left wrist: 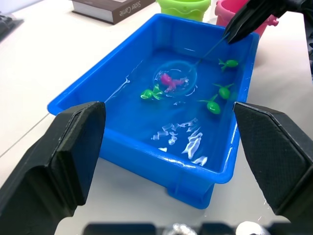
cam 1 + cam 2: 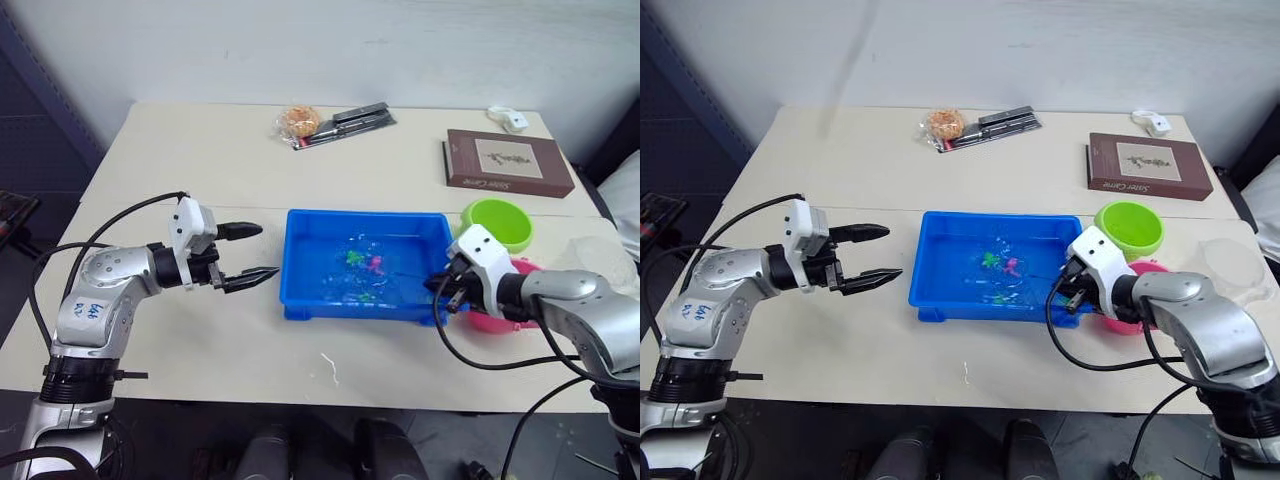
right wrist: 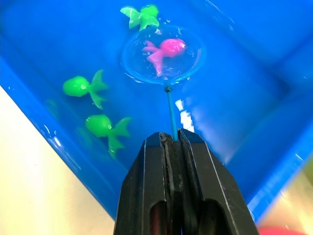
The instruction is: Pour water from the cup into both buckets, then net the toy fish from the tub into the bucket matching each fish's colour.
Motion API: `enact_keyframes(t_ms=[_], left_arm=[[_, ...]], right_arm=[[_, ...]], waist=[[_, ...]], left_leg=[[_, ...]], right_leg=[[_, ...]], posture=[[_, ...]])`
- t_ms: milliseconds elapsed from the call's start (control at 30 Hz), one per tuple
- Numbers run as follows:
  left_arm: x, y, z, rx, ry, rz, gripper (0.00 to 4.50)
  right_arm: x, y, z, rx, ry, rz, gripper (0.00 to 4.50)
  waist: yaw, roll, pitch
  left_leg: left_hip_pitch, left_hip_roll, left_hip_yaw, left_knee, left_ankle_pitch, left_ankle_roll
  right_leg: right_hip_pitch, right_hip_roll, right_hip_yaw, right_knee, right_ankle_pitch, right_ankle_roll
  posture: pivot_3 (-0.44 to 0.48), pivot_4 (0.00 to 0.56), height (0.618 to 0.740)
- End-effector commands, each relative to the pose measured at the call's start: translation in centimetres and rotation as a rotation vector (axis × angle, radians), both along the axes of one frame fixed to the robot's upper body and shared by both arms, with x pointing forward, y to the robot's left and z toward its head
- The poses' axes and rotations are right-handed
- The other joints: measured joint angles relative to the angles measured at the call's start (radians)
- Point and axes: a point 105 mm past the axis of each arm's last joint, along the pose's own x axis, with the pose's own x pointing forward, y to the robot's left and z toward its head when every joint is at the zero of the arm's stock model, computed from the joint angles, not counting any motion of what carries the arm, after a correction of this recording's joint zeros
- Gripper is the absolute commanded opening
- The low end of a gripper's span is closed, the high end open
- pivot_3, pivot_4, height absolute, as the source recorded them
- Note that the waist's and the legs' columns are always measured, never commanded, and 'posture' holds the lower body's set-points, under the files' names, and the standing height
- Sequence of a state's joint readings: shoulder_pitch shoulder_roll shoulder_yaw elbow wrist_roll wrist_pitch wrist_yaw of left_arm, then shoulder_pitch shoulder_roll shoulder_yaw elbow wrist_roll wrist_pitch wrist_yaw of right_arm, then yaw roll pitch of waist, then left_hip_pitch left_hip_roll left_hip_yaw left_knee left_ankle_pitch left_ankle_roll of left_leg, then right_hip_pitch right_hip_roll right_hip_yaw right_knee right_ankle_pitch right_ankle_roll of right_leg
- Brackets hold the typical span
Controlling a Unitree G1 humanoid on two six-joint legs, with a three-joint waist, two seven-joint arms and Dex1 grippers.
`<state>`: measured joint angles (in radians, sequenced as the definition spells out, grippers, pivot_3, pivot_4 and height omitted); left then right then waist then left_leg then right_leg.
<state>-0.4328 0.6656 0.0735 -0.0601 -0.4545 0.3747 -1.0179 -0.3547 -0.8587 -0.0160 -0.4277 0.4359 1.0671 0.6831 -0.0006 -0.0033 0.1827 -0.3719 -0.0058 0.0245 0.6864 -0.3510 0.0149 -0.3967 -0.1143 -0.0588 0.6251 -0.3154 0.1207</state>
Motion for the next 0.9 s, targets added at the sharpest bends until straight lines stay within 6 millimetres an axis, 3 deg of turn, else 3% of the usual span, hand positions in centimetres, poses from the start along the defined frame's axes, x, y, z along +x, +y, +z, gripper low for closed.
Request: enact_keyframes(t_ms=[33,400,533,767,900], left_arm=[[0.1,-0.1,0.7,-0.001,-0.04,-0.015,4.45],[0.2,-0.5,0.6,-0.011,-0.045,-0.038,4.45],[0.2,-0.7,0.7,-0.018,-0.049,-0.055,4.45],[-0.2,-2.2,1.7,-0.109,-0.049,-0.133,4.45],[-1.3,-3.8,1.2,-0.118,-0.014,-0.242,4.45]], right_arm=[[-0.5,-1.3,1.0,-0.026,-0.021,-0.02,0.0],[-2.2,-4.3,2.3,-0.041,-0.043,-0.012,0.0],[-3.5,-3.9,3.6,0.029,-0.112,0.08,0.0],[-5.8,-3.7,3.9,0.045,-0.168,0.153,0.0],[-7.1,-5.2,4.0,0.096,-0.229,0.045,0.0]], waist=[[0.0,0.0,0.0],[0.005,0.0,0.0],[0.011,0.0,0.0],[0.024,0.0,0.0],[0.03,0.0,0.0]], left_leg=[[0.0,0.0,0.0,0.0,0.0,0.0],[0.0,0.0,0.0,0.0,0.0,0.0],[0.0,0.0,0.0,0.0,0.0,0.0],[0.001,0.0,0.0,0.0,0.0,0.0],[0.001,0.0,-0.001,0.0,0.0,0.0]], right_leg=[[0.0,0.0,0.0,0.0,0.0,0.0],[0.0,0.0,0.0,0.0,0.0,0.0],[0.001,0.0,0.0,-0.001,0.0,0.0],[0.002,0.0,0.0,-0.001,0.0,0.0],[0.003,0.0,-0.002,-0.001,0.0,0.0]], posture=[[0.0,0.15,0.738],[0.0,0.15,0.738],[0.0,0.15,0.738],[0.0,0.15,0.738],[0.0,0.15,0.738]])
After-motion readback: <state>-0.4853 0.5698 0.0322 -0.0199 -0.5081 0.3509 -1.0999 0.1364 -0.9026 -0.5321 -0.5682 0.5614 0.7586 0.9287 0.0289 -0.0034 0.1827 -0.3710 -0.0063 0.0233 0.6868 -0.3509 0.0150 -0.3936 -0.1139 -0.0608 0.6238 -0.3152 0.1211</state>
